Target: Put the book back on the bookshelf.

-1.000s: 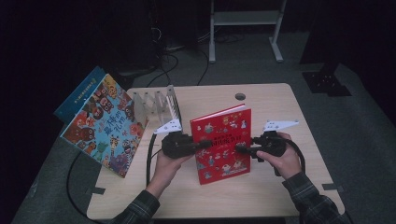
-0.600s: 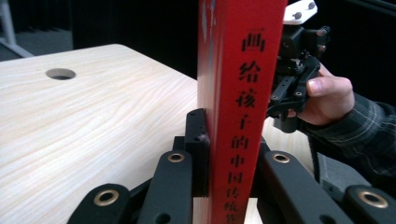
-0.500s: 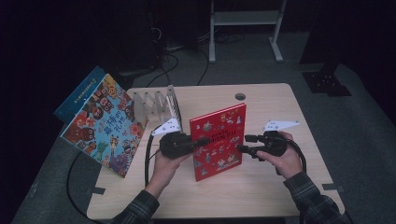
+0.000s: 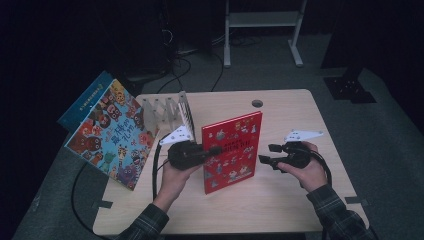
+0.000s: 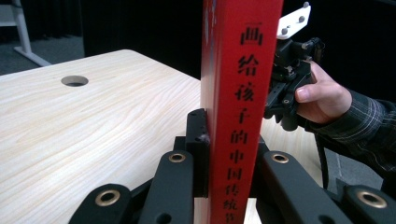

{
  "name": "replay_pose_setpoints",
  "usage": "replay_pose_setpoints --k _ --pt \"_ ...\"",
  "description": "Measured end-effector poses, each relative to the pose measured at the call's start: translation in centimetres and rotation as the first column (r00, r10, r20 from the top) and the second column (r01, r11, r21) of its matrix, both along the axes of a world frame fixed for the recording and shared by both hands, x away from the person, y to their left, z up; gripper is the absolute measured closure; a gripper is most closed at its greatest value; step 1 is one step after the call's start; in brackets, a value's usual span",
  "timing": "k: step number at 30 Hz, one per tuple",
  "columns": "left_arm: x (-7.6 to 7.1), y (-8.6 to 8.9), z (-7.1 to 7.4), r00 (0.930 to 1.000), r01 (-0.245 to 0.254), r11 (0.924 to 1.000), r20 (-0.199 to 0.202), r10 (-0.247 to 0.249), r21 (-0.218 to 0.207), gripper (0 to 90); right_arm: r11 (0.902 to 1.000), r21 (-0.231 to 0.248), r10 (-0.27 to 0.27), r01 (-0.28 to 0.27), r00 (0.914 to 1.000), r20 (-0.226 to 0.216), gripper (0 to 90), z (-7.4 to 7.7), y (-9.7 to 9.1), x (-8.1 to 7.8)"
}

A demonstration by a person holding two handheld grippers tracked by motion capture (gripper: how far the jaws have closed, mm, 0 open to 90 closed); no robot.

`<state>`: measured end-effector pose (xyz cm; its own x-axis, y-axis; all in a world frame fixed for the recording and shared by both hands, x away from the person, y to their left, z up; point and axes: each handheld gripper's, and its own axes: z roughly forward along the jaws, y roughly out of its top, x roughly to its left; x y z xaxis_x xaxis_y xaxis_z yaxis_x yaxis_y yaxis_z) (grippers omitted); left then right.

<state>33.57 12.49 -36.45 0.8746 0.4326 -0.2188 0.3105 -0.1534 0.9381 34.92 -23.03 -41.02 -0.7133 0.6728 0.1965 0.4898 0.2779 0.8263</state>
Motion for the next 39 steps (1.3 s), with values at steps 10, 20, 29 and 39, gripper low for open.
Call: replay_pose_setpoints --k 10,20,29,39 --pt "-0.8 1.5 0.8 0.9993 -0.035 0.9993 0.007 0.035 0.01 79.2 0.9872 -0.134 -0.089 0.087 0.996 -0.009 26.9 -1.8 -0.9 0.9" --pt "-1.4 3.2 1.3 0.9977 -0.068 0.9976 0.002 0.068 0.009 79.5 0.9609 -0.219 -0.184 0.17 0.9819 -0.046 28.3 -3.9 -2.3 1.7" --pt "-2.1 4.7 2.1 0.9968 -0.08 0.9967 0.001 0.08 -0.007 79.6 0.9472 -0.241 -0.227 0.212 0.9733 -0.036 28.5 -4.3 -3.0 2.1" --pt "-3.1 7.9 2.7 0.9912 -0.132 0.9896 0.001 0.132 -0.058 79.5 0.9175 -0.292 -0.288 0.27 0.9574 -0.019 28.2 -5.0 -3.5 2.9"
